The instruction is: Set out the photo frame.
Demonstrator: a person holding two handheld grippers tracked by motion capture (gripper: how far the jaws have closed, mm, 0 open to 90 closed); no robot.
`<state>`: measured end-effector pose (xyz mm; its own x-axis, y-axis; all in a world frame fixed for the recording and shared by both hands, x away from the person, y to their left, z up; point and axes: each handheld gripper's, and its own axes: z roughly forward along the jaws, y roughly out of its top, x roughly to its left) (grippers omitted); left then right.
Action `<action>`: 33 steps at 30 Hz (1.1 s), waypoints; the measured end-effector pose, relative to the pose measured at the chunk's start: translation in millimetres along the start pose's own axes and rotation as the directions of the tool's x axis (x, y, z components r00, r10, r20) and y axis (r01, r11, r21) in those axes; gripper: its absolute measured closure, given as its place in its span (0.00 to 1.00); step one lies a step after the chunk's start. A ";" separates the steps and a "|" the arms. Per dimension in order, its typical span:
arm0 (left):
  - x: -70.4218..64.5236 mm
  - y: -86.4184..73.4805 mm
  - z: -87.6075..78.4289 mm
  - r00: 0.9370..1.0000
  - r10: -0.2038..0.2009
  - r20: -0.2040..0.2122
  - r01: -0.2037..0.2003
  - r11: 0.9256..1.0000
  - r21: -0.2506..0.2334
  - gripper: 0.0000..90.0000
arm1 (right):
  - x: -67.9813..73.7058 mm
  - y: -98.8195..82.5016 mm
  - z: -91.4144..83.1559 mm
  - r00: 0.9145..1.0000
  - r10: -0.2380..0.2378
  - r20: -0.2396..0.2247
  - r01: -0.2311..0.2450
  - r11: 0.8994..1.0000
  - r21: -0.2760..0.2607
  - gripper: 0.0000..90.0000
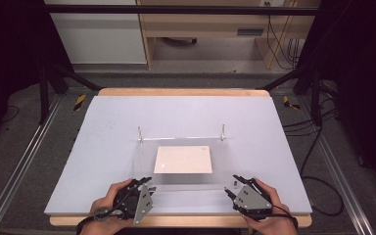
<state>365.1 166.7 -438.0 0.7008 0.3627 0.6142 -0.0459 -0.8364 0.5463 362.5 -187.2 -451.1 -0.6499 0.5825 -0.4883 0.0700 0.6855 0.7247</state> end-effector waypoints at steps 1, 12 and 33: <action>0.2 -0.2 0.1 1.000 -0.002 0.001 0.002 1.000 -0.001 0.68 | -0.3 -0.8 0.1 1.000 -0.005 0.005 0.005 1.000 0.003 0.53; 4.5 -1.0 -1.0 1.000 -0.019 0.003 0.019 1.000 -0.015 0.69 | -6.2 -3.8 0.2 0.999 0.022 0.027 -0.022 1.000 0.011 0.65; 47.5 -0.1 -15.2 0.994 -0.108 -0.014 0.107 0.993 -0.055 0.75 | -27.0 27.0 -7.0 0.998 0.052 0.034 -0.051 0.999 -0.015 0.76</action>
<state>387.5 190.3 -400.3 0.6914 0.4569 0.5597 -0.0095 -0.7688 0.6394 376.6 -187.5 -415.0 -0.6191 0.6319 -0.4663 0.0920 0.6480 0.7561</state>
